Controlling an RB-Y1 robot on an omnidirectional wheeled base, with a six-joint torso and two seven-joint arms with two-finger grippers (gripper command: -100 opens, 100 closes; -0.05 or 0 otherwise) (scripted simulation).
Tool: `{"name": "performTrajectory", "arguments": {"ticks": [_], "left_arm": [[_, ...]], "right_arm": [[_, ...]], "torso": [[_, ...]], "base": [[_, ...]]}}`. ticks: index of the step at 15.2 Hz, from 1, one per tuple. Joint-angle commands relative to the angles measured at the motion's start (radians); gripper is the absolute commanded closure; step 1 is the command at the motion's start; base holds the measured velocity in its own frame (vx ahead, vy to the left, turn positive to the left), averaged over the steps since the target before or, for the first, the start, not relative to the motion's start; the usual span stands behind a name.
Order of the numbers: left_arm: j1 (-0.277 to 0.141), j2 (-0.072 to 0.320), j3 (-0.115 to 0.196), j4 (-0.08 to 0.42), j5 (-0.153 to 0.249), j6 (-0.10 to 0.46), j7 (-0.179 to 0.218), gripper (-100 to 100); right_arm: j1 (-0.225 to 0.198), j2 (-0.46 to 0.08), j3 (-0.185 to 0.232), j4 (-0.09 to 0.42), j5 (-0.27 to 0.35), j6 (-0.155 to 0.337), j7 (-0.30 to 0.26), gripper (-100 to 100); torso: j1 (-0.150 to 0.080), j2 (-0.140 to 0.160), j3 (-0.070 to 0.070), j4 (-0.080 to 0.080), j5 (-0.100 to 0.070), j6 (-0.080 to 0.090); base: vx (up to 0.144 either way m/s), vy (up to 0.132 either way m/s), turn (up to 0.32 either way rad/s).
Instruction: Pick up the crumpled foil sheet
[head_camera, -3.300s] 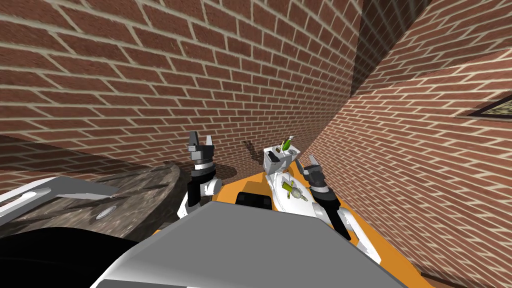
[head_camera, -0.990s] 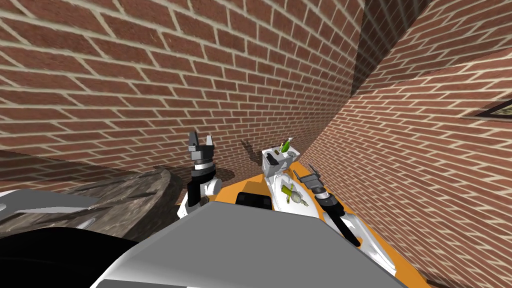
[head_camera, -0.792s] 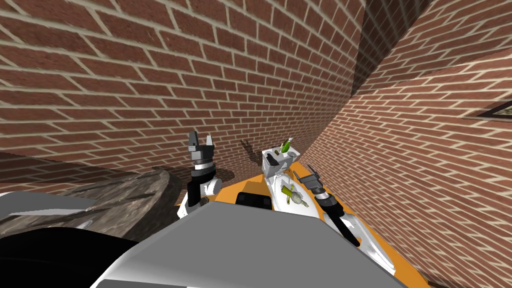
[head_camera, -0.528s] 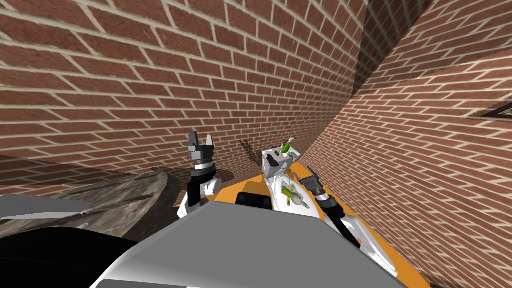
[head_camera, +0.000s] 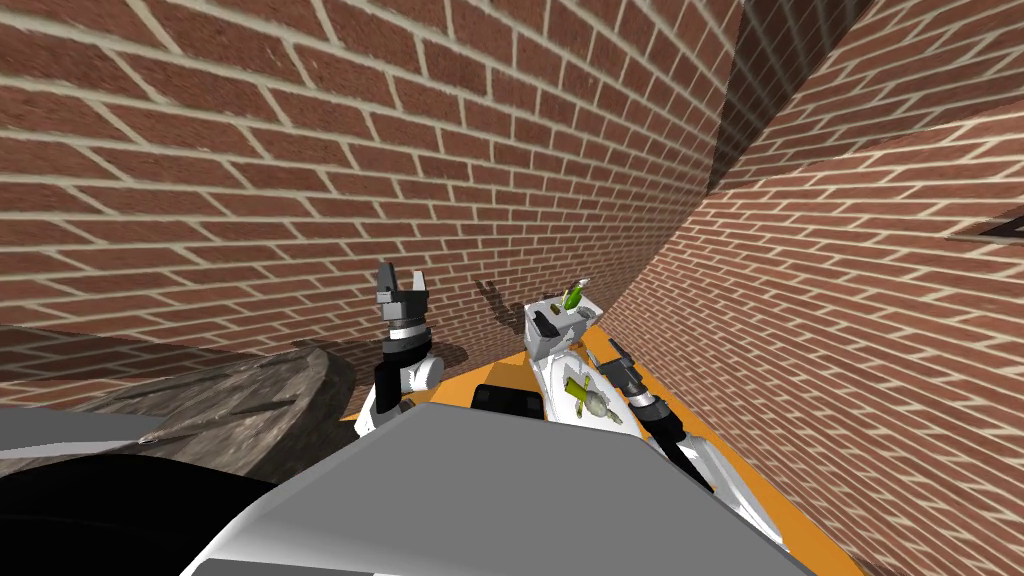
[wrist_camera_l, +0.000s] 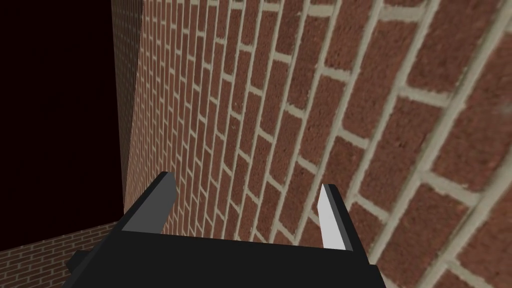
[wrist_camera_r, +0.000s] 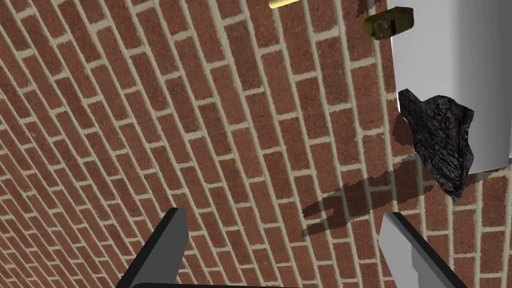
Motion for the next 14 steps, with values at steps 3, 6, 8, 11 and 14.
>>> {"name": "performTrajectory", "arguments": {"ticks": [3,6,8,11,14], "left_arm": [[0.0,0.0,0.0,0.0,0.0,0.0,0.0,0],[0.0,0.0,0.0,0.0,0.0,0.0,0.0,0],[0.0,0.0,0.0,0.0,0.0,0.0,0.0,0],[0.0,0.0,0.0,0.0,0.0,0.0,0.0,0],[0.0,0.0,0.0,0.0,0.0,0.0,0.0,0]], "right_arm": [[-0.011,0.021,-0.011,0.054,0.032,-0.024,0.086,-100],[-0.016,0.041,-0.018,0.09,0.055,-0.041,0.144,-100],[-0.016,0.041,-0.018,0.09,0.055,-0.041,0.182,-100],[-0.022,0.064,-0.025,0.126,0.076,-0.057,0.235,-100],[-0.027,0.09,-0.031,0.16,0.097,-0.072,0.292,-100]], "torso": [[0.0,0.001,0.001,0.0,0.0,0.0],[0.001,0.001,0.0,0.0,0.0,0.0],[0.001,0.0,0.0,0.0,0.0,0.0],[0.0,0.001,0.001,0.0,0.0,0.0],[0.001,0.0,0.0,0.0,0.0,0.0]], "base": [[0.043,0.015,0.0],[0.057,0.012,-0.002],[0.064,0.013,0.001],[0.044,0.009,0.0],[0.055,0.013,0.0]]}}
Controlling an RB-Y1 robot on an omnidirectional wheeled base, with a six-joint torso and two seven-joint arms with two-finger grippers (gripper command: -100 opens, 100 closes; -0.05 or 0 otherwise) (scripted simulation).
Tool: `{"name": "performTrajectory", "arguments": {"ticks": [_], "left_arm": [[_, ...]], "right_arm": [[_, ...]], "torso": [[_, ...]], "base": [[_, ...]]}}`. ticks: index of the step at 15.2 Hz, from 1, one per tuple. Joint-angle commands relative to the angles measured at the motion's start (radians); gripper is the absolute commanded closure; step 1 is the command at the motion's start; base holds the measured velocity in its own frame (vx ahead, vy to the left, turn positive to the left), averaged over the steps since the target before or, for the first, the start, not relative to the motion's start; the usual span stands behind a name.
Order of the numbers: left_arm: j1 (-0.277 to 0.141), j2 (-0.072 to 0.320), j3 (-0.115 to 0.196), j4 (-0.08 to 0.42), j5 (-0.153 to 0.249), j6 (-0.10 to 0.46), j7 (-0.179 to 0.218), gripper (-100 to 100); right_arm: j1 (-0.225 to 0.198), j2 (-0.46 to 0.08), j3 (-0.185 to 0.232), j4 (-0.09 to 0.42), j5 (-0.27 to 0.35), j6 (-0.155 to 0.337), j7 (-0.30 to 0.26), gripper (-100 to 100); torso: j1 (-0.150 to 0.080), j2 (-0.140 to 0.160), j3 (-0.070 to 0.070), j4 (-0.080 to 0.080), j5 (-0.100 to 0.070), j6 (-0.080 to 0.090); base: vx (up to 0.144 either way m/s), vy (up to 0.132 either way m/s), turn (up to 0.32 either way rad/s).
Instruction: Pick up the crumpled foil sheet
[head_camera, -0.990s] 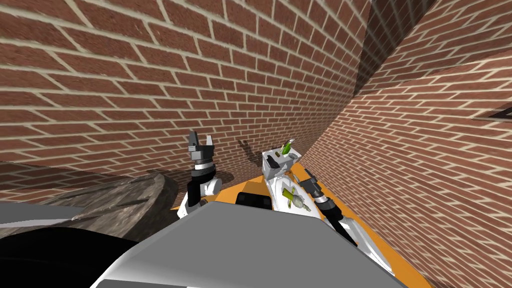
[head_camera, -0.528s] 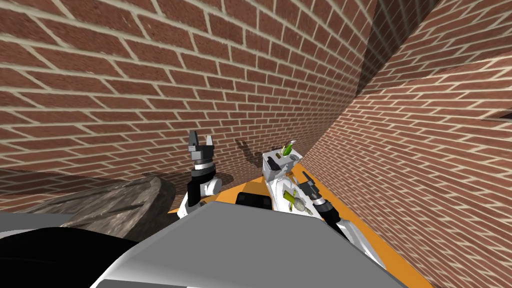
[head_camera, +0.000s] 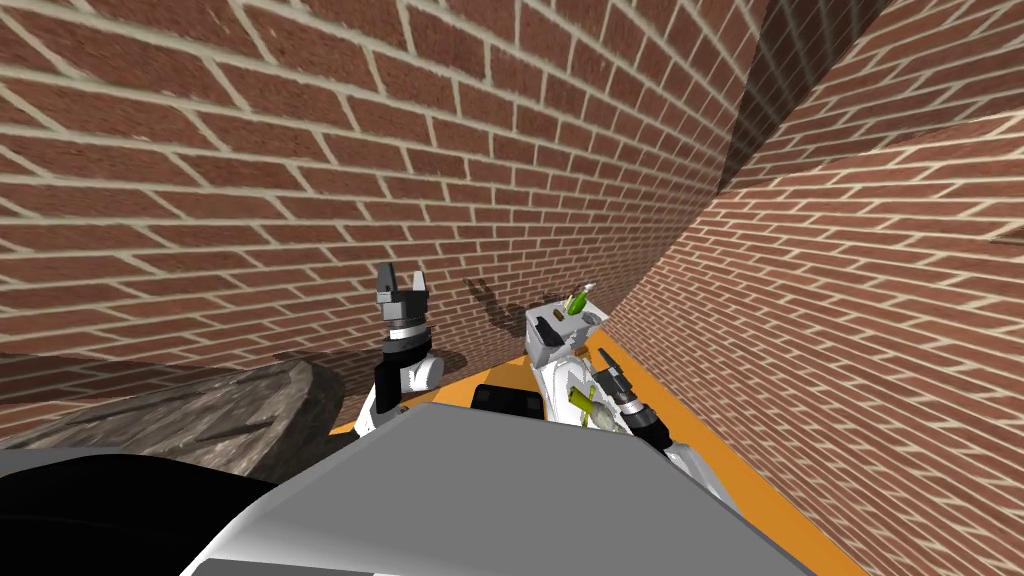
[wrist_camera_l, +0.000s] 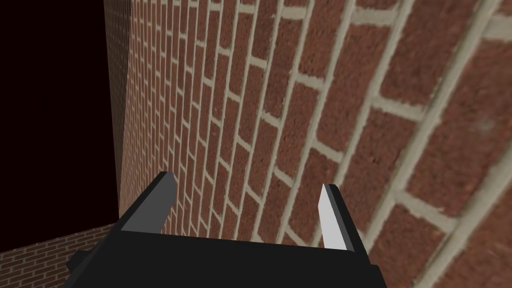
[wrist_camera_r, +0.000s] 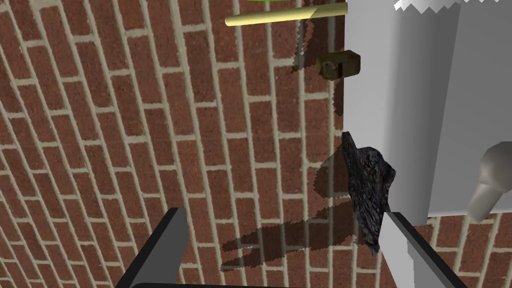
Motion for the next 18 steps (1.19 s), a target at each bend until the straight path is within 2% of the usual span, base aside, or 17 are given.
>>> {"name": "performTrajectory", "arguments": {"ticks": [1,2,4,5,6,7,8,9,10,11,12,13,14,15,16,18], "left_arm": [[0.0,0.0,0.0,0.0,0.0,0.0,0.0,0],[0.0,0.0,0.0,0.0,0.0,0.0,0.0,0],[0.0,0.0,0.0,0.0,0.0,0.0,0.0,0],[0.0,0.0,0.0,0.0,0.0,0.0,0.0,0],[0.0,0.0,0.0,0.0,0.0,0.0,0.0,0],[0.0,0.0,0.0,0.0,0.0,0.0,0.0,0],[0.0,0.0,0.0,0.0,0.0,0.0,0.0,0],[0.0,0.0,0.0,0.0,0.0,0.0,0.0,0],[0.0,0.0,0.0,0.0,0.0,0.0,0.0,0],[0.0,0.0,0.0,0.0,0.0,0.0,0.0,0],[0.0,0.0,0.0,0.0,0.0,0.0,0.0,0],[0.0,0.0,0.0,0.0,0.0,0.0,0.0,0],[0.0,0.0,0.0,0.0,0.0,0.0,0.0,0],[0.0,0.0,0.0,0.0,0.0,0.0,0.0,0],[0.0,0.0,0.0,0.0,0.0,0.0,0.0,0],[0.0,0.0,0.0,0.0,0.0,0.0,0.0,0]], "right_arm": [[0.001,0.01,-0.003,0.01,0.006,-0.008,0.037,-100],[-0.004,0.037,-0.008,0.043,0.025,-0.022,0.067,-100],[-0.004,0.037,-0.008,0.043,0.025,-0.022,0.09,-100],[-0.009,0.067,-0.013,0.073,0.043,-0.036,0.122,-100],[-0.009,0.067,-0.013,0.073,0.043,-0.036,0.139,-100],[-0.013,0.099,-0.018,0.102,0.059,-0.048,0.166,-100],[-0.013,0.099,-0.018,0.102,0.059,-0.048,0.184,-100],[-0.018,0.132,-0.022,0.127,0.074,-0.059,0.211,-100],[-0.018,0.132,-0.022,0.127,0.074,-0.059,0.224,-100],[-0.021,0.166,-0.025,0.15,0.086,-0.068,0.256,-100],[-0.021,0.166,-0.025,0.15,0.086,-0.068,0.26,-100],[-0.025,0.202,-0.028,0.17,0.097,-0.077,0.29,-100],[-0.025,0.202,-0.028,0.17,0.097,-0.077,0.29,-100],[-0.027,0.237,-0.03,0.186,0.106,-0.084,0.314,-100],[-0.027,0.237,-0.03,0.186,0.106,-0.084,0.314,-100],[-0.031,0.295,-0.033,0.206,0.117,-0.092,0.345,-100]], "torso": [[0.0,0.0,0.0,0.0,0.0,0.0],[0.0,0.0,0.0,0.0,0.0,0.0],[0.0,0.0,0.0,0.0,0.0,0.0],[0.0,0.0,0.0,0.0,0.0,0.0],[0.0,0.0,0.0,0.0,0.0,0.0],[0.001,0.0,0.0,0.0,0.0,0.0],[0.001,-0.001,-0.001,0.0,0.0,0.0],[0.001,-0.002,-0.001,0.0,0.0,0.0],[0.001,-0.002,-0.001,0.0,0.0,0.0],[0.001,-0.002,-0.001,0.0,0.0,0.0],[0.001,-0.002,-0.001,0.0,0.0,0.0],[0.0,-0.001,-0.001,0.0,0.0,0.0],[0.001,-0.001,0.0,0.0,0.0,0.0],[0.001,0.0,0.0,0.0,0.0,0.0],[0.001,0.0,0.0,0.0,0.0,0.0],[0.001,0.0,0.0,0.0,0.0,0.0]], "base": [[0.047,0.015,0.0],[0.059,0.01,-0.002],[0.058,0.012,0.001],[0.057,0.026,0.001],[0.069,0.026,0.0],[0.084,0.03,-0.001],[0.084,0.025,0.001],[0.086,0.024,0.001],[0.08,0.022,0.001],[0.075,0.013,0.0],[0.065,0.011,0.003],[0.06,0.018,0.002],[0.055,0.022,0.0],[0.057,0.024,0.0],[0.054,0.023,0.001],[0.053,0.016,0.0]]}}
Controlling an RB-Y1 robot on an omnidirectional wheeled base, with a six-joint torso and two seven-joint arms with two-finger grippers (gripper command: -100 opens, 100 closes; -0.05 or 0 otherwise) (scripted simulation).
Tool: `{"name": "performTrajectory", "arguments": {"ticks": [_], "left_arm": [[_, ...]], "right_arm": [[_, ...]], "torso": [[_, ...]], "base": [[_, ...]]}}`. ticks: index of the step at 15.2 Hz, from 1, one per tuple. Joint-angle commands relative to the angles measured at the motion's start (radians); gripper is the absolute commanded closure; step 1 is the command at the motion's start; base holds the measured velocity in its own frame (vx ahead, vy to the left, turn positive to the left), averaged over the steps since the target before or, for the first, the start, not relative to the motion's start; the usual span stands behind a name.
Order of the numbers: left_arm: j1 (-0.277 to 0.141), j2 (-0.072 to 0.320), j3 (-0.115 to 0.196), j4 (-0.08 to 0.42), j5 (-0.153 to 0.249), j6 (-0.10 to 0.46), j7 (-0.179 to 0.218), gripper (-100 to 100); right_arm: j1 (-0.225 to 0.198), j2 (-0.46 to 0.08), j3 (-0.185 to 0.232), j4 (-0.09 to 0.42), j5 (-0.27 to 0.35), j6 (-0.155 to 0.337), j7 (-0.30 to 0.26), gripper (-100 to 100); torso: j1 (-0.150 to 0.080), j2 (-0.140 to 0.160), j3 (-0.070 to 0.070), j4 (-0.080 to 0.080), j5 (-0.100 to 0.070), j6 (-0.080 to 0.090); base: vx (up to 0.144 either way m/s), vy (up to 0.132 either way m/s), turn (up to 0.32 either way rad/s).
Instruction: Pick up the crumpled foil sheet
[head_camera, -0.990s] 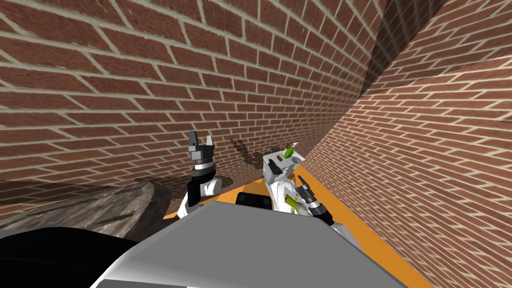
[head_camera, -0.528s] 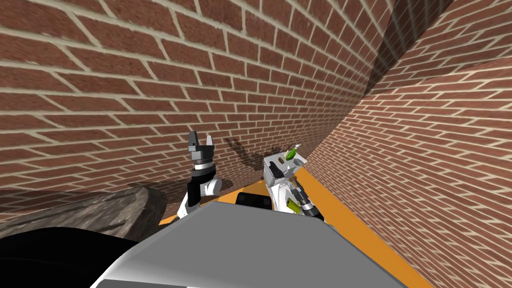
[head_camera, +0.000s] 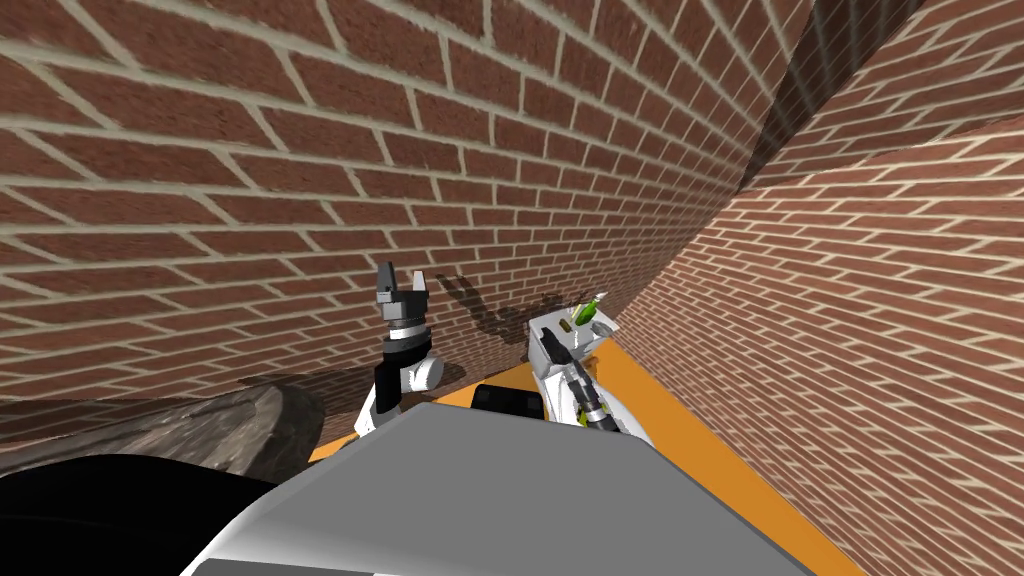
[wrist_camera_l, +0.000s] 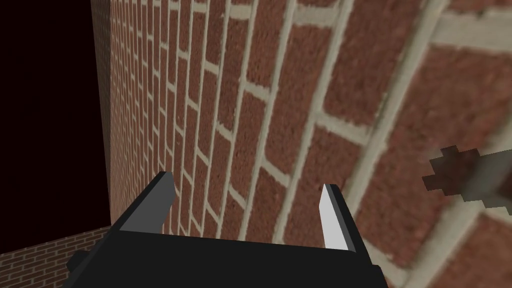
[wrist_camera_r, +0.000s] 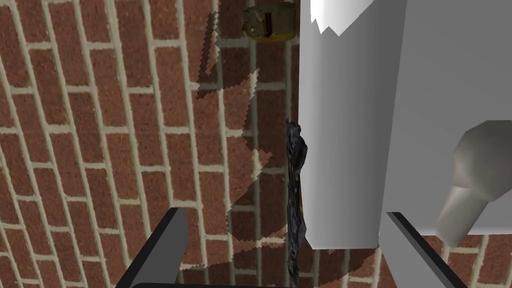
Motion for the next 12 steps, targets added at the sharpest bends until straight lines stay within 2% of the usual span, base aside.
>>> {"name": "performTrajectory", "arguments": {"ticks": [1,2,3,5,6,7,12], "left_arm": [[0.0,0.0,0.0,0.0,0.0,0.0,0.0,0],[0.0,0.0,0.0,0.0,0.0,0.0,0.0,0],[0.0,0.0,0.0,0.0,0.0,0.0,0.0,0],[0.0,0.0,0.0,0.0,0.0,0.0,0.0,0],[0.0,0.0,0.0,0.0,0.0,0.0,0.0,0],[0.0,0.0,0.0,0.0,0.0,0.0,0.0,0],[0.0,0.0,-0.001,0.0,0.0,-0.001,0.0,0]], "right_arm": [[0.0,0.032,-0.001,0.002,0.007,-0.001,0.012,-100],[-0.001,0.049,-0.001,0.006,0.009,-0.003,0.018,-100],[-0.004,0.029,-0.003,0.012,0.004,-0.006,0.016,-100],[-0.017,0.015,-0.005,-0.014,0.003,0.018,-0.019,-100],[-0.013,0.023,-0.003,-0.004,0.005,0.009,-0.001,-100],[-0.014,0.022,-0.004,-0.006,0.004,0.012,-0.006,100],[-0.011,0.018,-0.004,-0.004,0.01,0.017,-0.003,100]], "torso": [[0.0,0.0,0.0,0.0,0.0,0.0],[0.0,0.0,0.0,0.0,0.0,0.0],[-0.001,0.001,0.001,0.0,0.0,0.0],[0.0,0.001,0.001,0.0,0.0,0.0],[0.003,0.0,0.0,0.0,0.001,0.0],[0.002,0.0,0.0,0.0,0.001,0.0],[-0.002,0.005,0.005,0.004,-0.003,0.0]], "base": [[0.042,0.01,0.001],[0.029,0.007,0.001],[0.016,0.005,0.001],[0.058,0.07,0.025],[0.051,0.057,0.004],[0.018,0.02,-0.003],[0.002,0.002,0.0]]}}
